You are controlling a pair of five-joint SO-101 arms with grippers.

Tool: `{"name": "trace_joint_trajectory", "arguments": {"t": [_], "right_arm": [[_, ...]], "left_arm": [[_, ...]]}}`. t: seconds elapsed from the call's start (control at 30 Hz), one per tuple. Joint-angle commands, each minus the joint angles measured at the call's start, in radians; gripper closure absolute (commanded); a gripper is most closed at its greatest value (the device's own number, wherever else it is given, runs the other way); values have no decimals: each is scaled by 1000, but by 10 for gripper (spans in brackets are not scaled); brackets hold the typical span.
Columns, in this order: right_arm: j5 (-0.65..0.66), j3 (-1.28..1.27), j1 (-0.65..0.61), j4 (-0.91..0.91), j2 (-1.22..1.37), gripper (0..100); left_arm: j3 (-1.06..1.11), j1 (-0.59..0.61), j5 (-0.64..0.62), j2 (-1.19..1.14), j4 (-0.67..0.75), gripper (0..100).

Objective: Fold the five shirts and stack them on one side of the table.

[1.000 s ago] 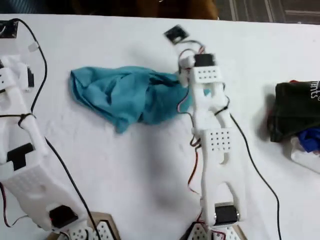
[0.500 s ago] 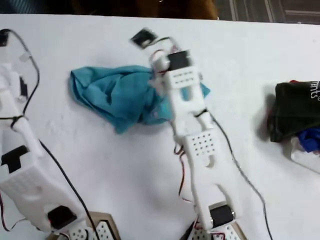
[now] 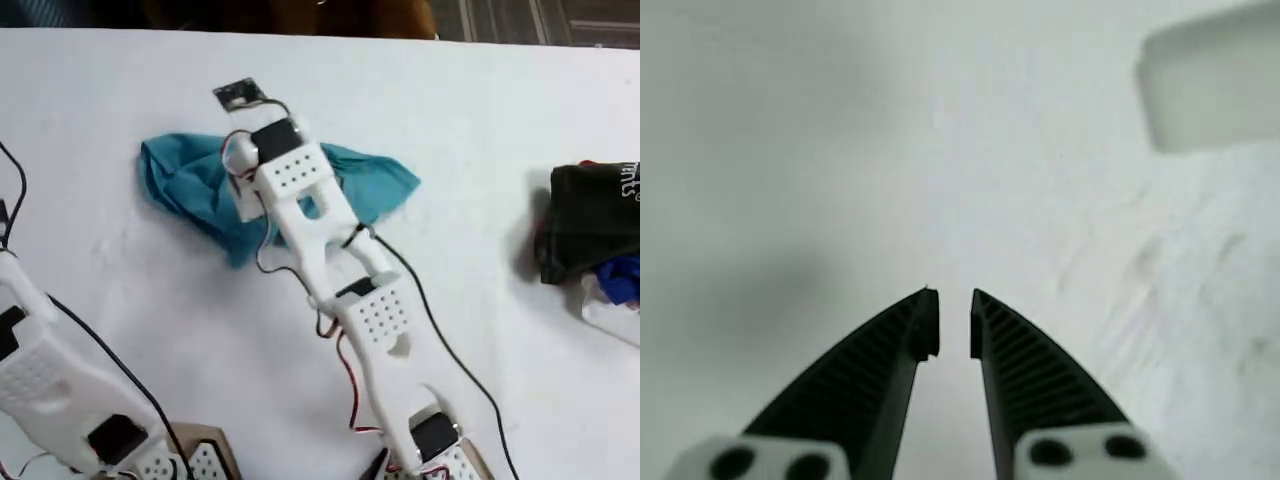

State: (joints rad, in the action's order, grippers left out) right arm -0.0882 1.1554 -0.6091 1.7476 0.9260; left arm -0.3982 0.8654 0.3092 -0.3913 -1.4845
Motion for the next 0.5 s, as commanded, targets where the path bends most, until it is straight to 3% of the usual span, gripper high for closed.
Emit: {"name": "trace_joint_trajectory", "arguments": {"t": [0.0, 0.23, 0.37, 0.47], "right_arm": [[-64, 5, -21, 15, -73, 822], [-115, 14, -2, -61, 38, 827], [-114, 28, -7, -71, 70, 996], [-114, 58, -8, -61, 53, 968]], "left_arm": [[31, 6, -2, 9, 5, 917], [54, 6, -2, 9, 5, 917], [53, 6, -2, 11, 5, 917], [54, 6, -2, 11, 5, 917]]}}
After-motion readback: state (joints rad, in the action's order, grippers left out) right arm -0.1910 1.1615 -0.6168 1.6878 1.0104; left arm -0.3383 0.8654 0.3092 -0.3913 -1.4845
